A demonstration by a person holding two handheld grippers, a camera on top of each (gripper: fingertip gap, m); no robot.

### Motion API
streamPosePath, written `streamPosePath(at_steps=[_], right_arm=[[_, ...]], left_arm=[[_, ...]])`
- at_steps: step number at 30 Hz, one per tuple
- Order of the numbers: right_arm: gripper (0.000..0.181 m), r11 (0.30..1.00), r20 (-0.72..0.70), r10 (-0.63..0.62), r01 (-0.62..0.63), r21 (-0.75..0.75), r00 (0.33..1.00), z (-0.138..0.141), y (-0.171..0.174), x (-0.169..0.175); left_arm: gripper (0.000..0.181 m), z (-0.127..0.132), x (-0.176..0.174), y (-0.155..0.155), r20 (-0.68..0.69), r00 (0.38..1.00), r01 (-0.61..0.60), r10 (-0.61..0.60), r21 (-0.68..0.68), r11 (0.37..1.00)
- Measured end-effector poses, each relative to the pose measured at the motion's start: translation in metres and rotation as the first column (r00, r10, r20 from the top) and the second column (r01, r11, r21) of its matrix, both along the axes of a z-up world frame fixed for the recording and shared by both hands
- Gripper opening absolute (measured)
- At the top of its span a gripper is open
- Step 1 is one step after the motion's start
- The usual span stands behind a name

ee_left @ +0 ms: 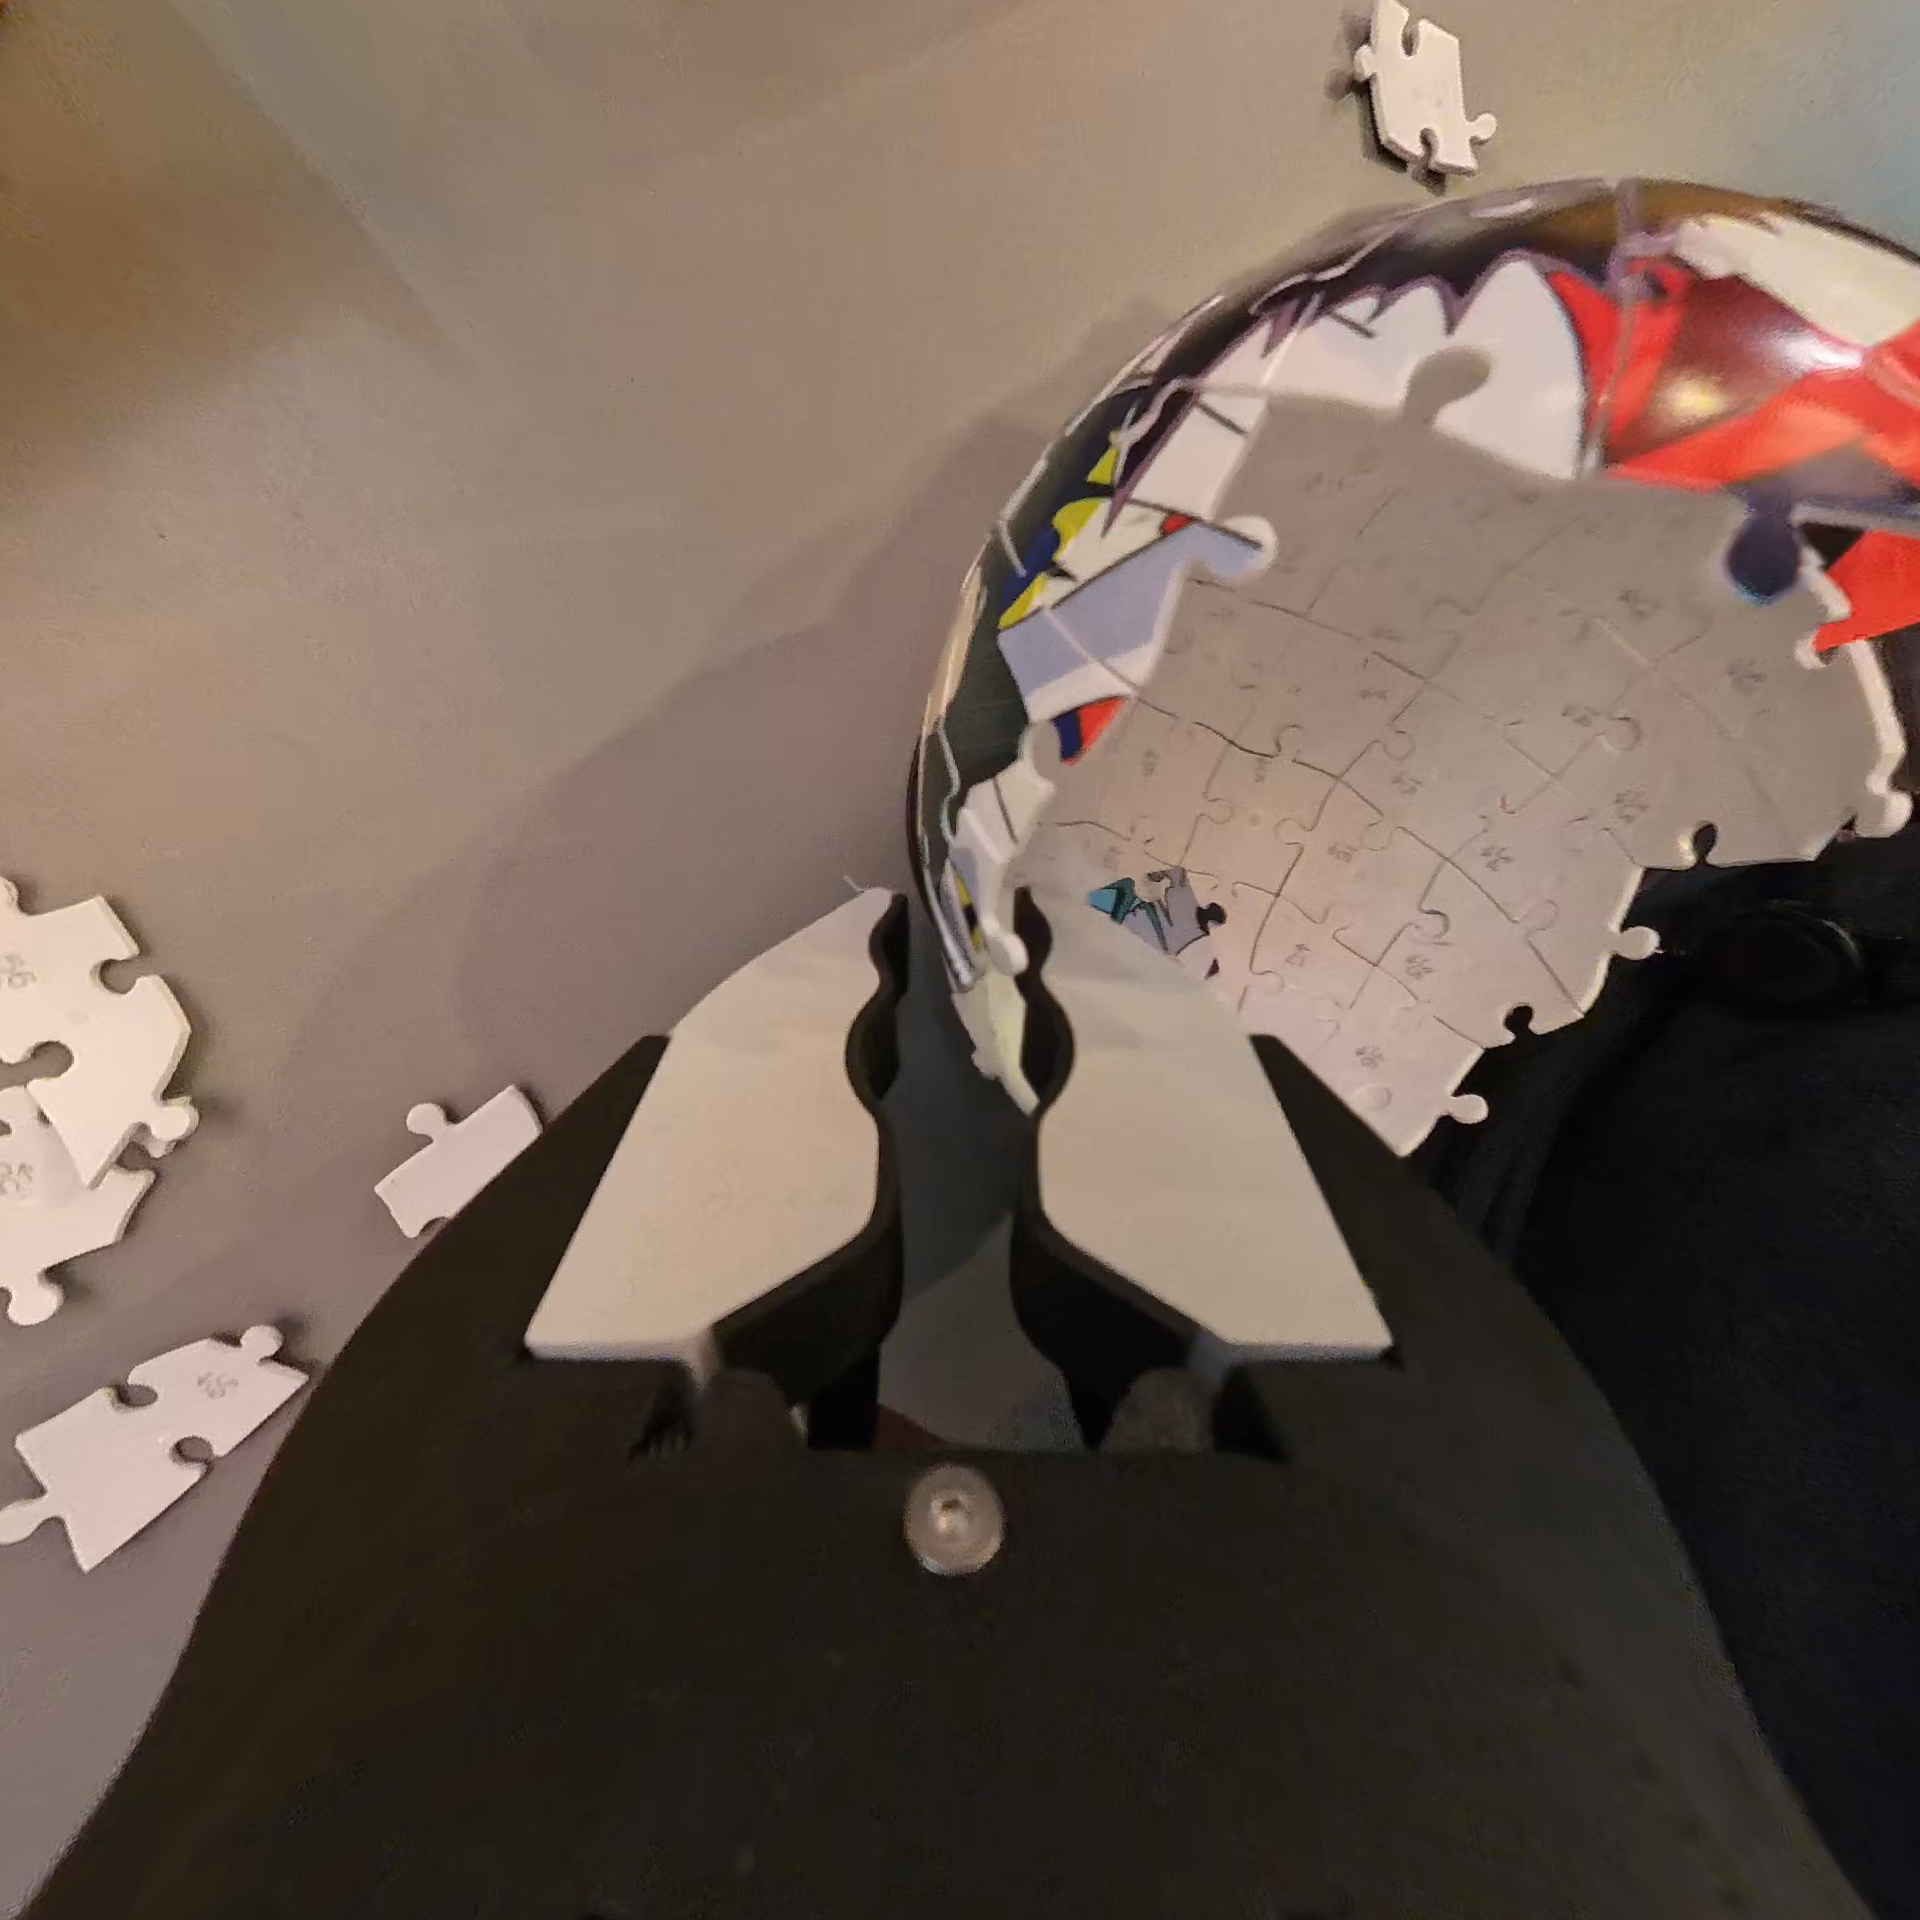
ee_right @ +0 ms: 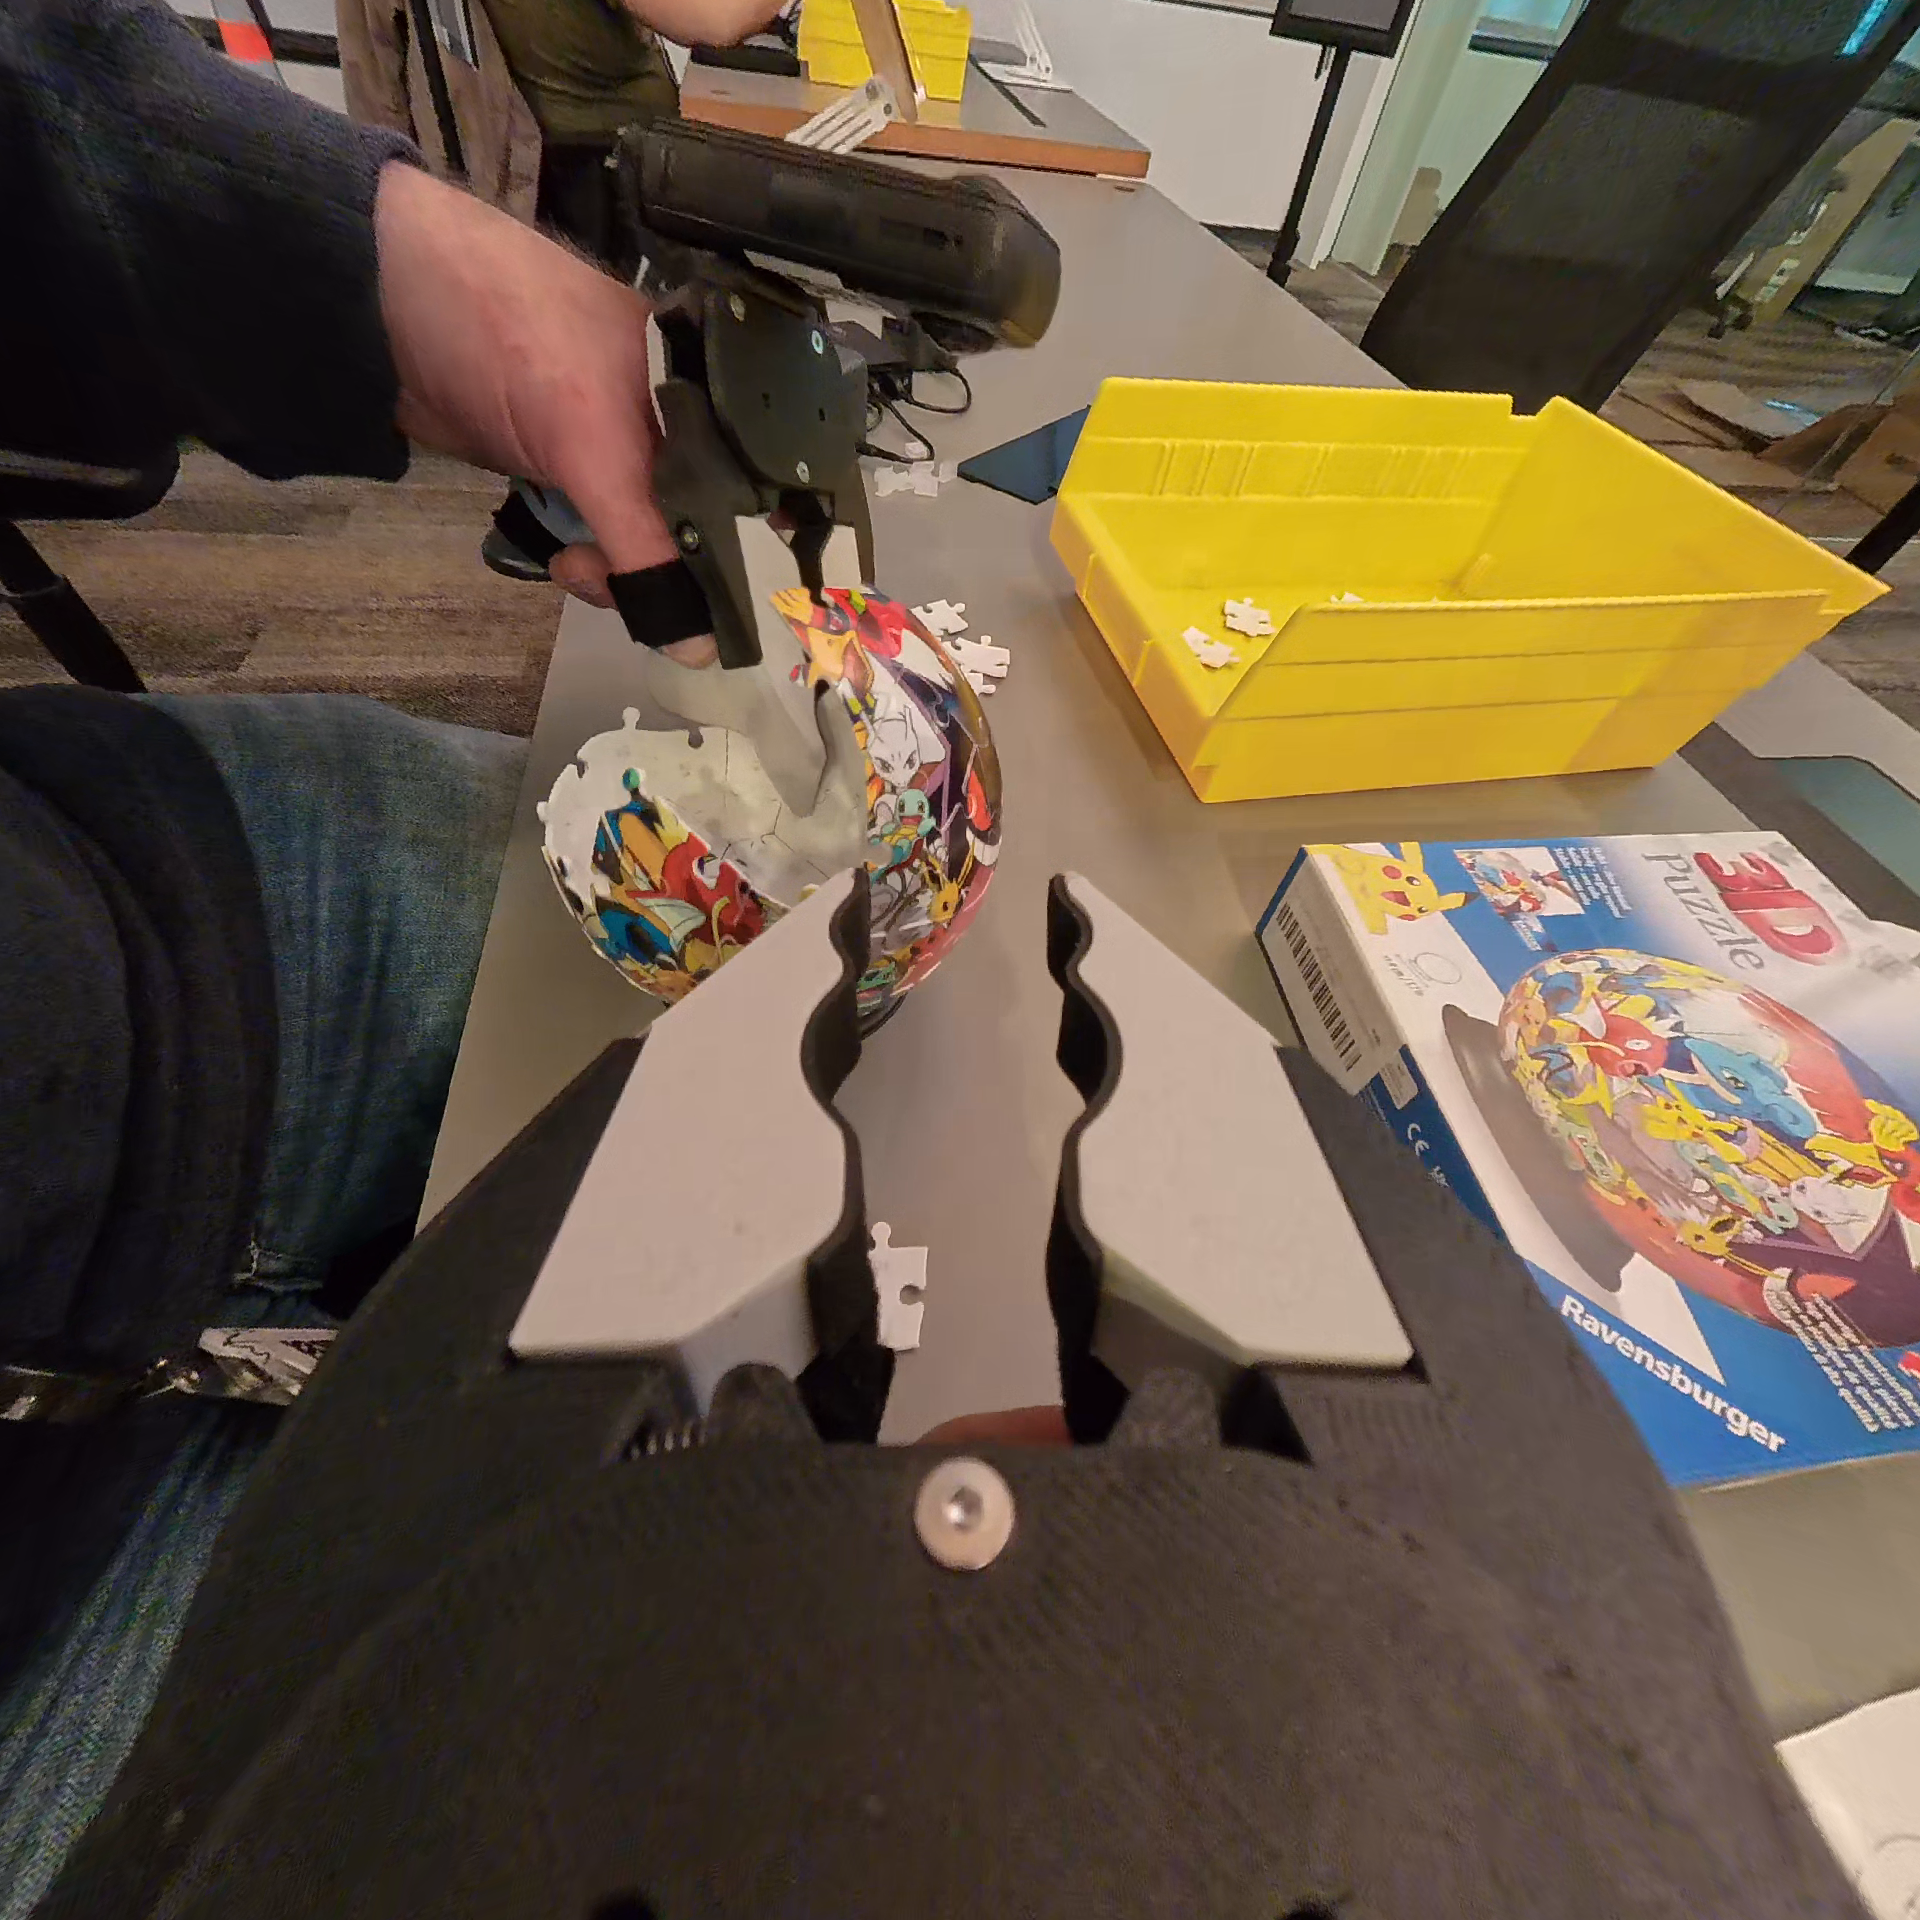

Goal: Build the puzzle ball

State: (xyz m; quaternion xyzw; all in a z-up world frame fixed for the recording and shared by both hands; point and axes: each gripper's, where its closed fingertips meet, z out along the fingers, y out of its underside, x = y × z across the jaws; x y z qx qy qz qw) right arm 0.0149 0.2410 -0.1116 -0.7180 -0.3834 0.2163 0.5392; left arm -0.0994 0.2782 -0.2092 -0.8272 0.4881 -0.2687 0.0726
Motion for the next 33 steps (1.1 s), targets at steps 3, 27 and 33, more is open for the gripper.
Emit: streamPosePath(at_steps=[3,27,33], right_arm=[[0.033,1.0,0.007,-0.004,0.005,-0.016,1.0,-0.003,0.001,0.001],[0.027,0.98,-0.004,0.076,-0.076,-0.185,0.997,-0.029,-0.008,-0.026],[0.027,0.979,-0.019,0.084,-0.086,-0.186,0.996,-0.03,-0.014,-0.029]], left_arm=[[0.022,0.003,-0.003,-0.002,0.016,1.0,-0.013,0.013,-0.002,1.0],[0.007,-0.002,0.003,0.002,0.017,0.999,-0.033,0.033,-0.008,0.999],[0.004,-0.002,0.005,0.004,0.012,1.0,-0.008,0.008,0.001,1.0]])
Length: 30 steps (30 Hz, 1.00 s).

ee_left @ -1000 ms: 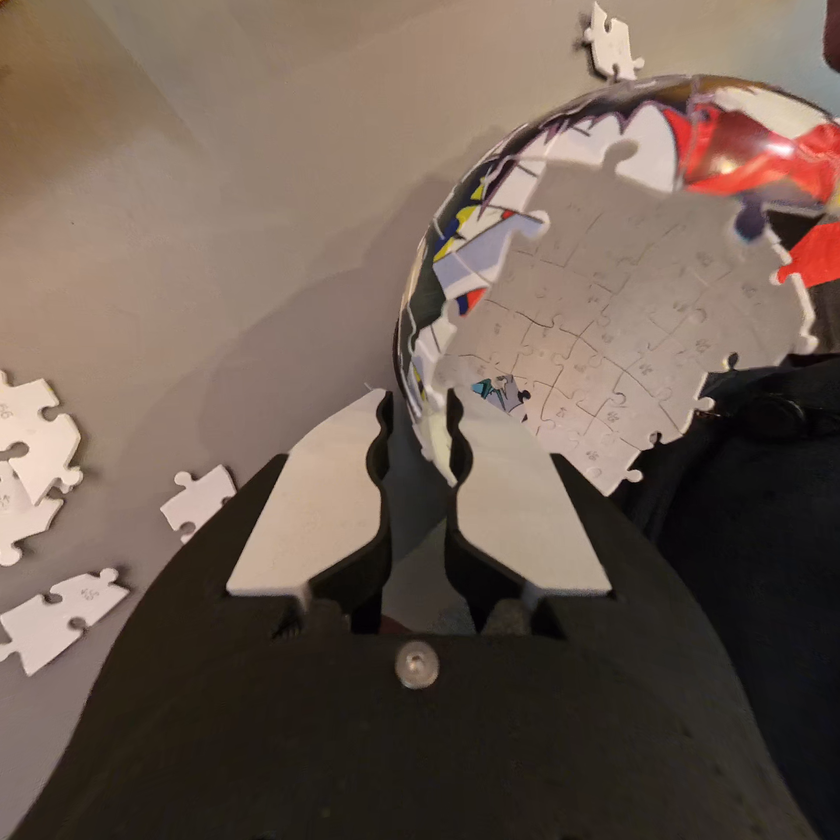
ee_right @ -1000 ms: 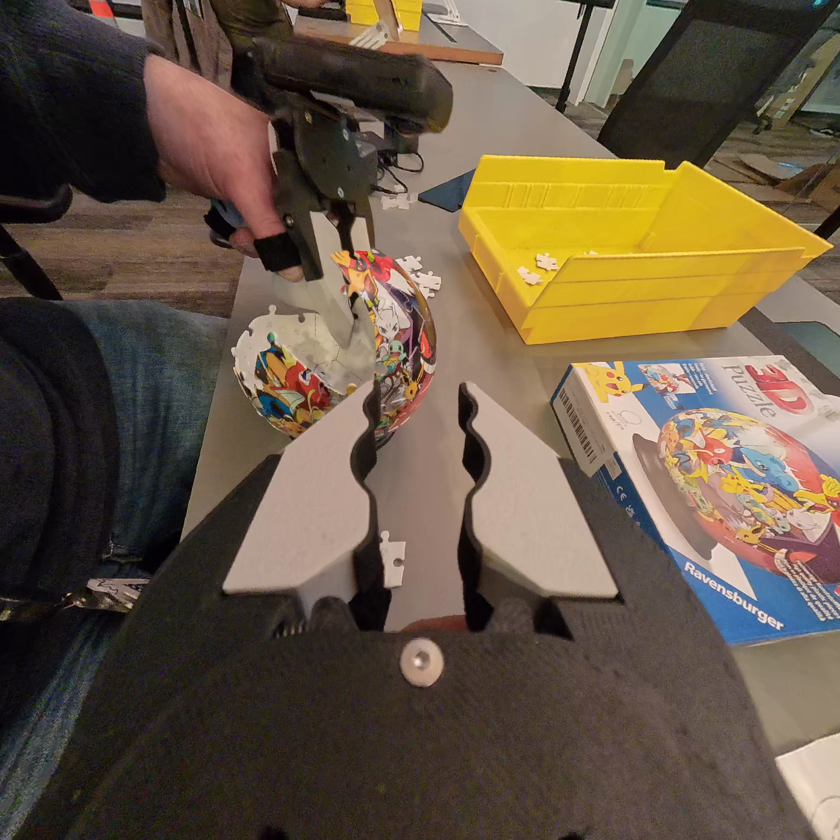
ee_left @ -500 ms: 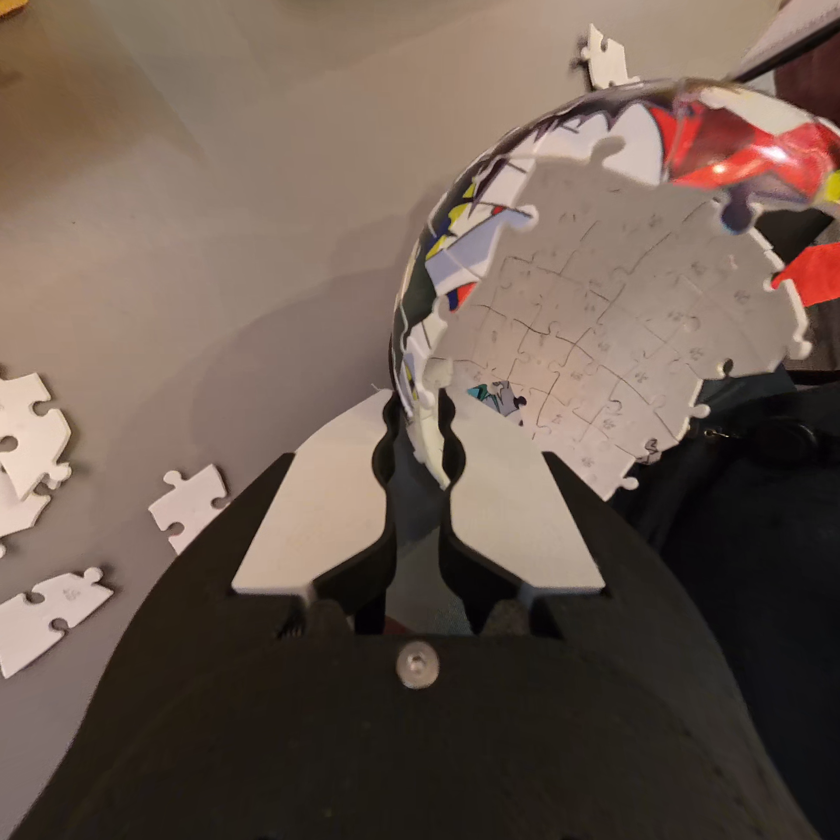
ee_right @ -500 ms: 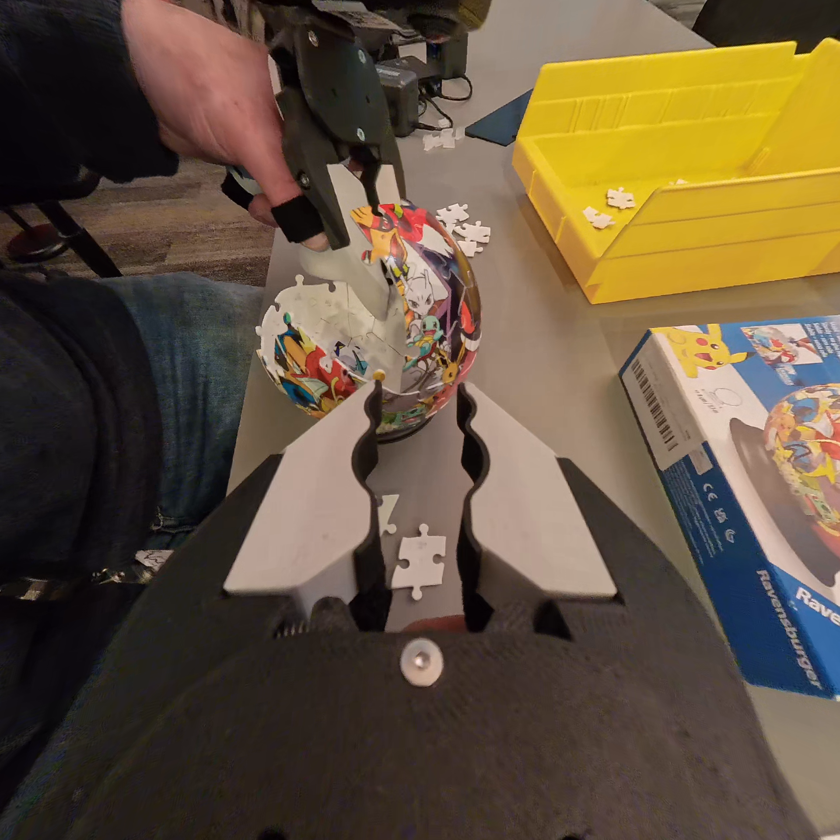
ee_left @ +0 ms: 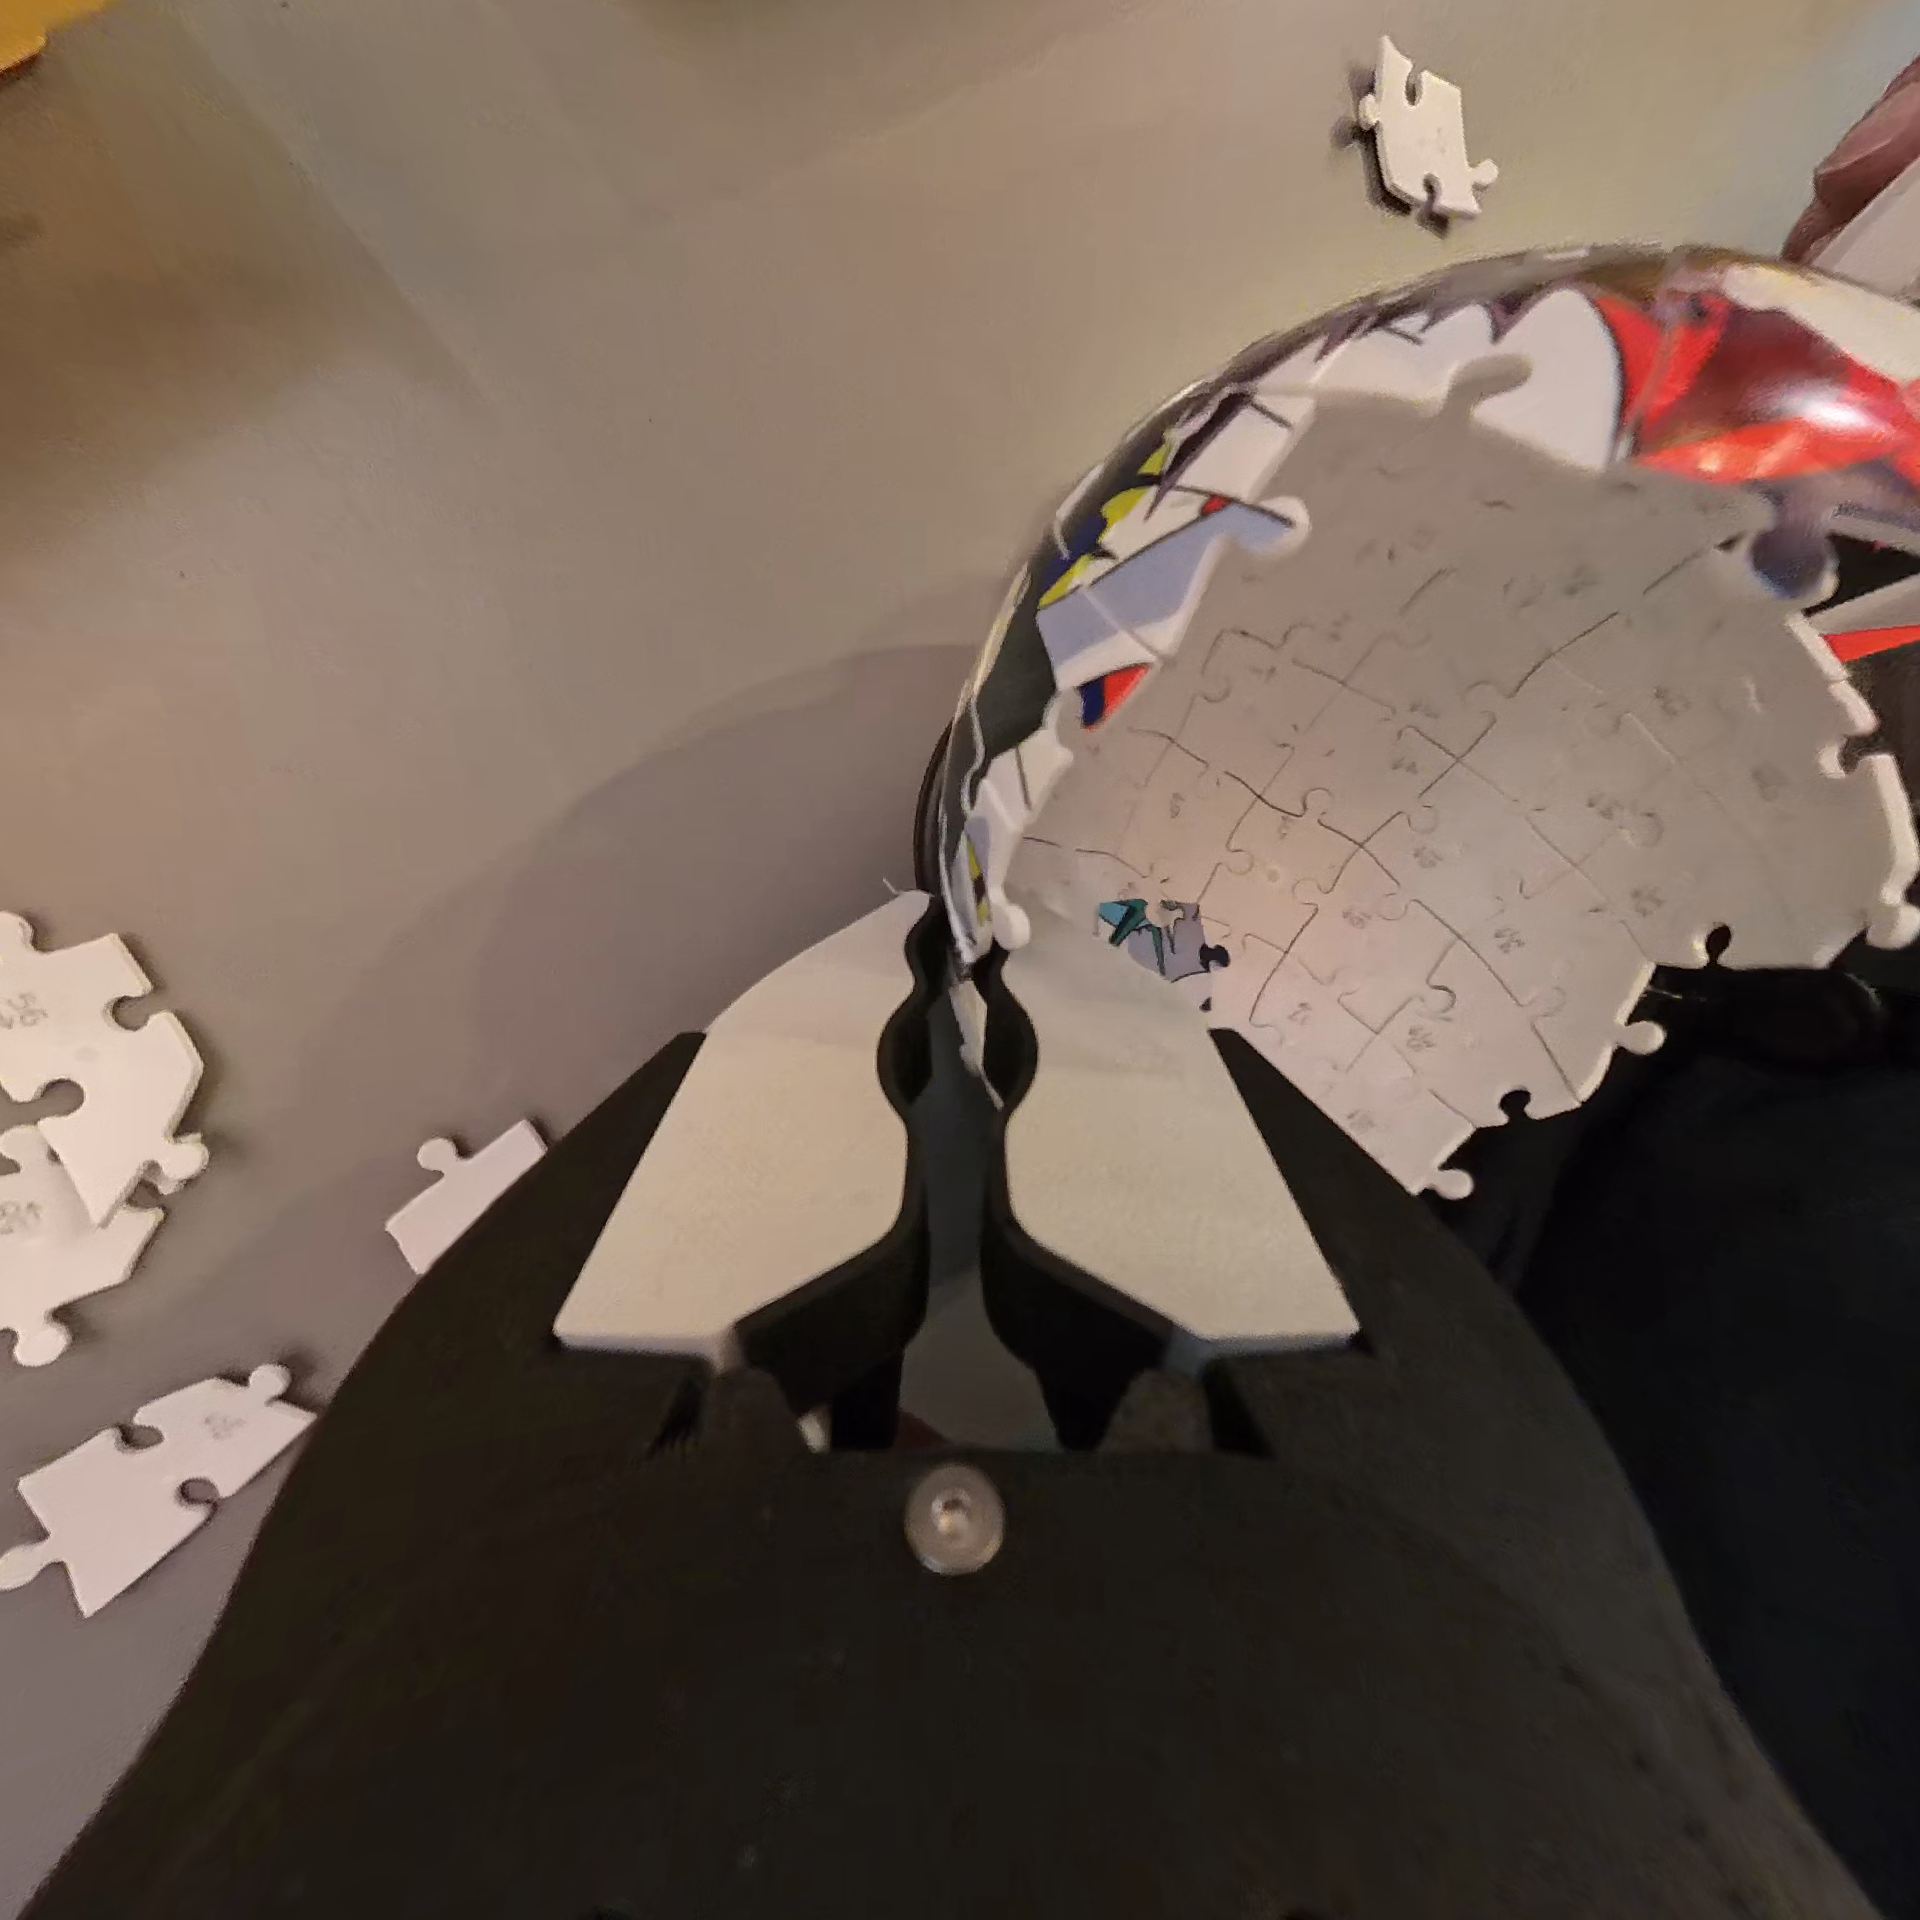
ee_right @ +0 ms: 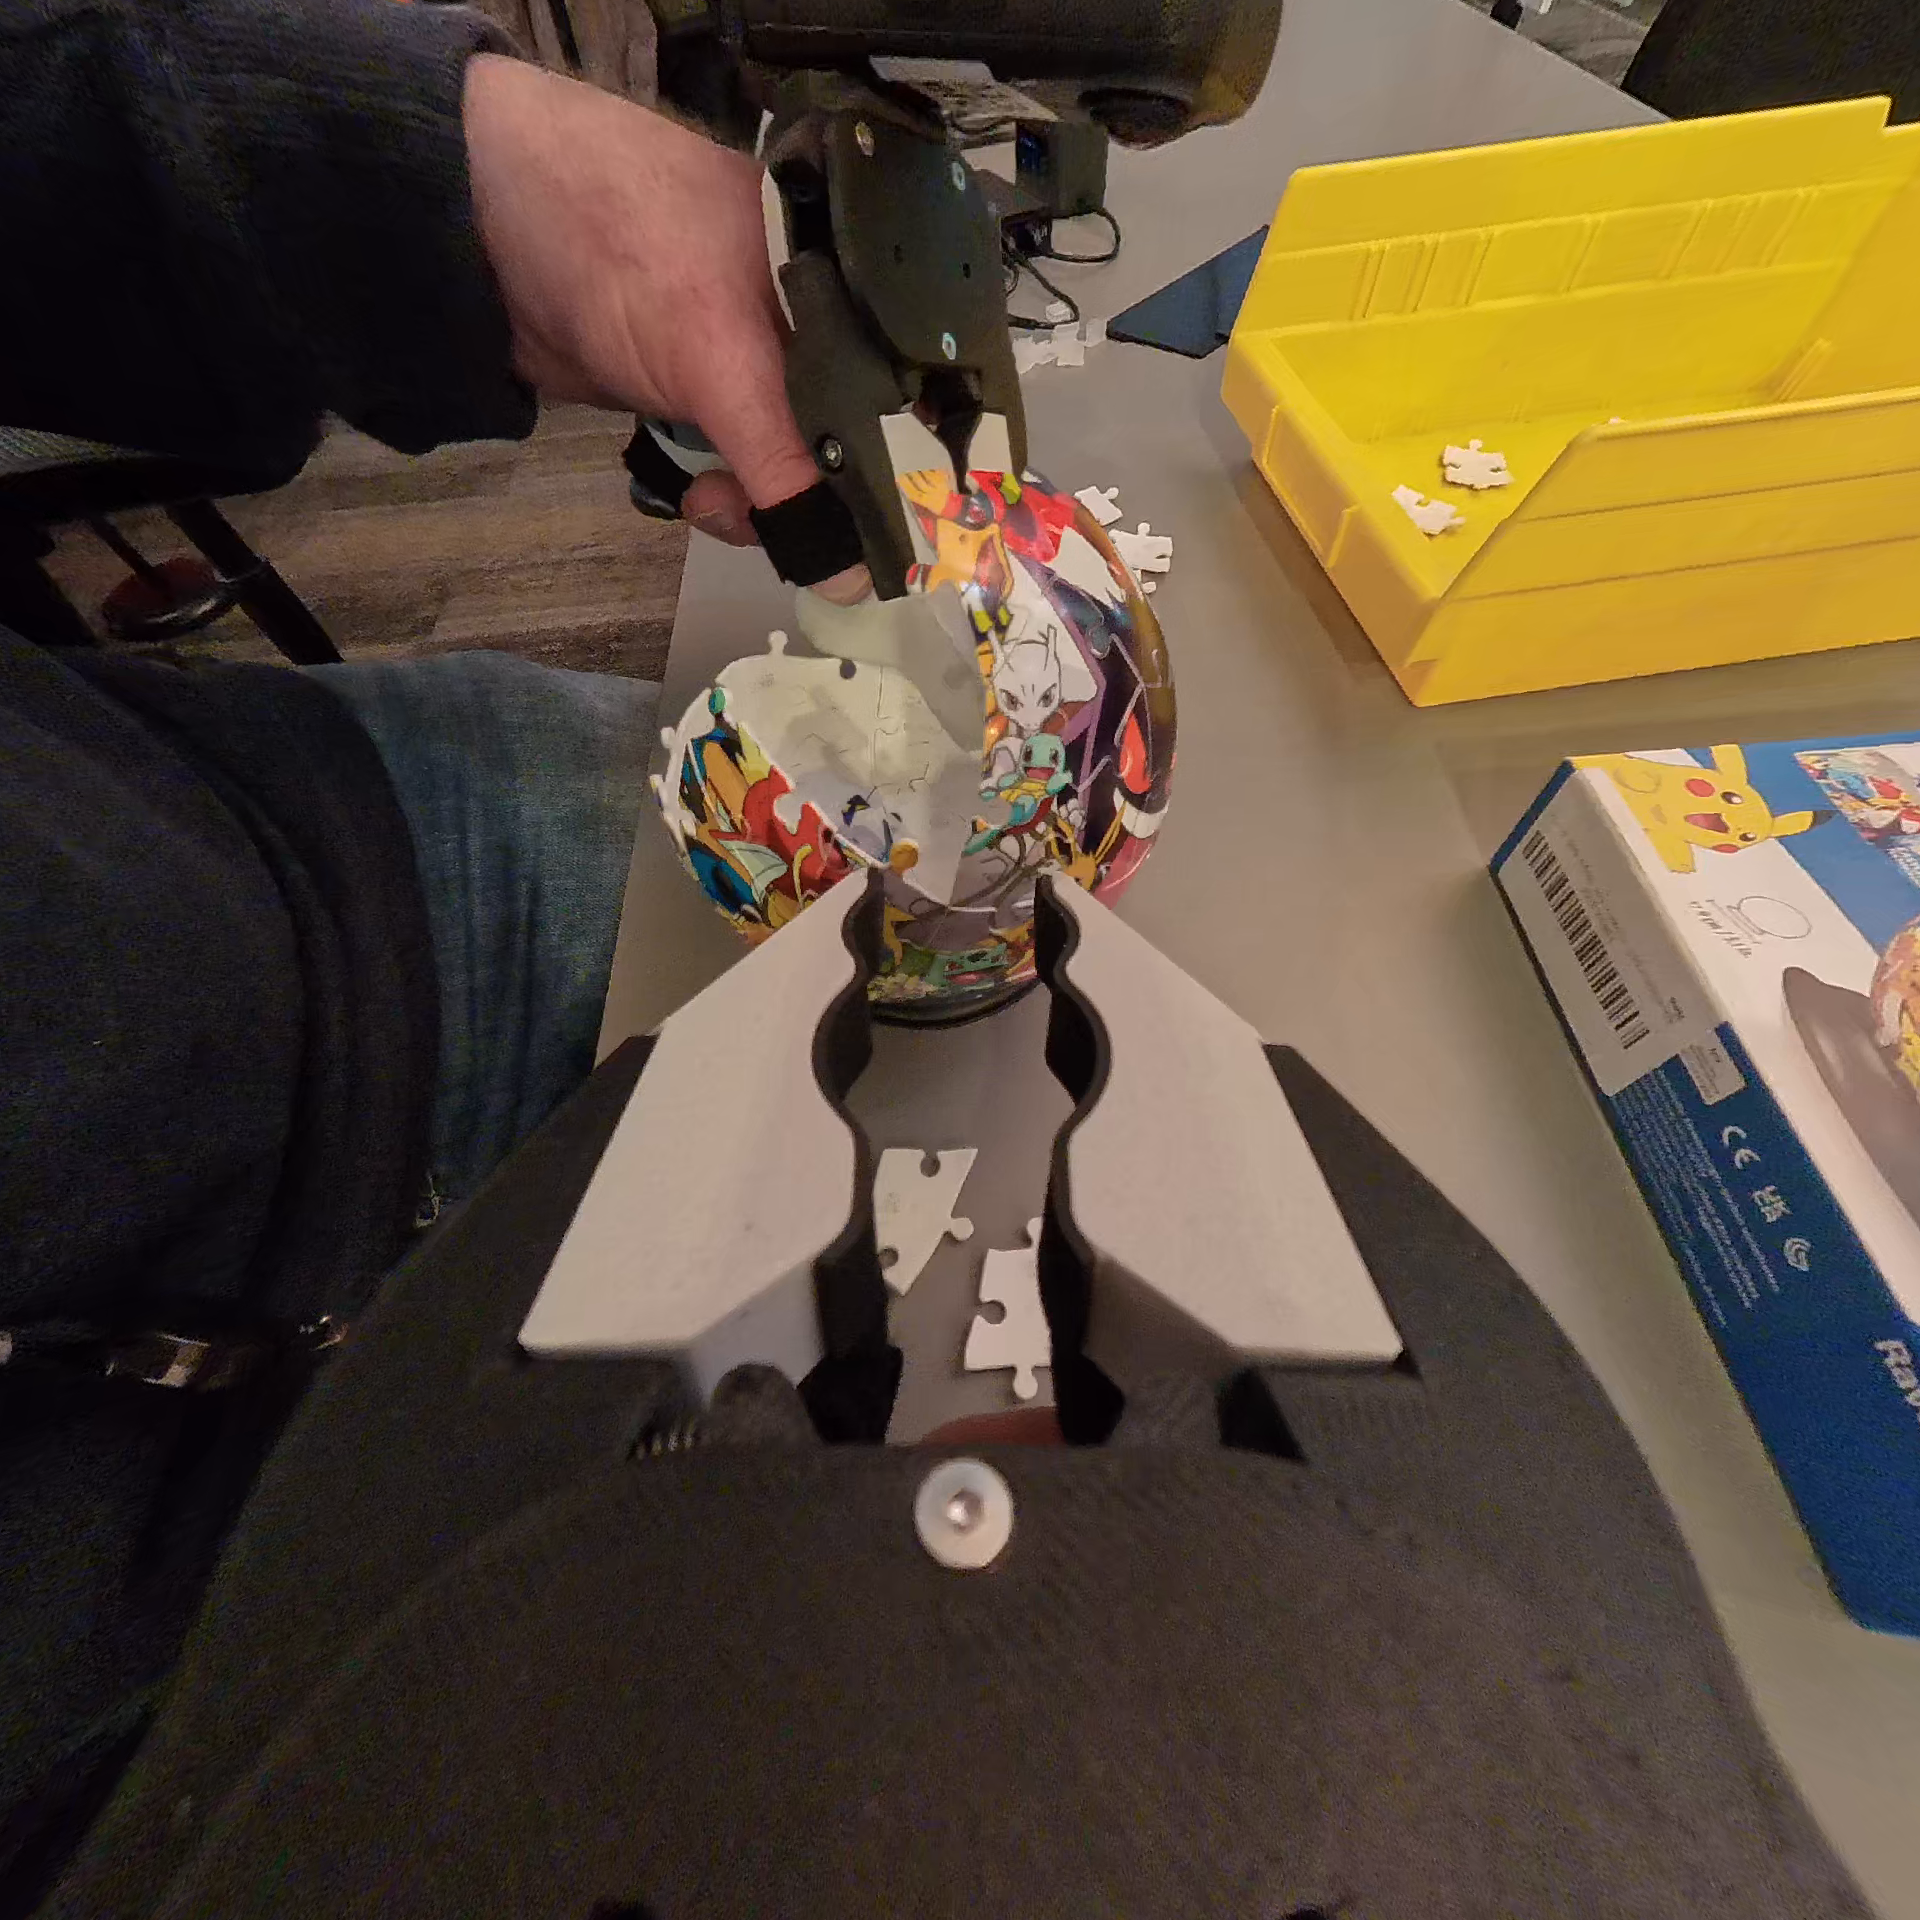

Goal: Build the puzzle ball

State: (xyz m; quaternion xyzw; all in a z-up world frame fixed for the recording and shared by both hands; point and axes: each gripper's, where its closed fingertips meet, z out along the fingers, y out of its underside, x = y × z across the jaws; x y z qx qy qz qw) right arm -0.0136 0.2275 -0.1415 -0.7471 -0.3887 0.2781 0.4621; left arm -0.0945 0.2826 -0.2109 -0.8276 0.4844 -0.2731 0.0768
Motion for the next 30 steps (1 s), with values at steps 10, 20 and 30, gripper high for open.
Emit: streamPosePath(at_steps=[10,20,30], right_arm=[[0.027,1.0,-0.009,0.003,-0.003,0.007,1.0,-0.005,-0.012,-0.01],[0.027,1.0,-0.02,-0.001,0.001,0.006,1.0,-0.005,-0.014,-0.01],[0.033,0.999,-0.018,-0.029,0.029,0.014,0.999,0.0,-0.012,-0.002]], left_arm=[[0.017,0.002,0.005,0.0,-0.015,0.999,0.036,-0.036,0.001,0.999],[0.004,0.001,0.005,0.003,-0.014,0.999,0.028,-0.028,-0.001,1.0],[0.042,0.018,-0.001,0.004,0.035,0.999,0.003,-0.005,0.051,0.999]])
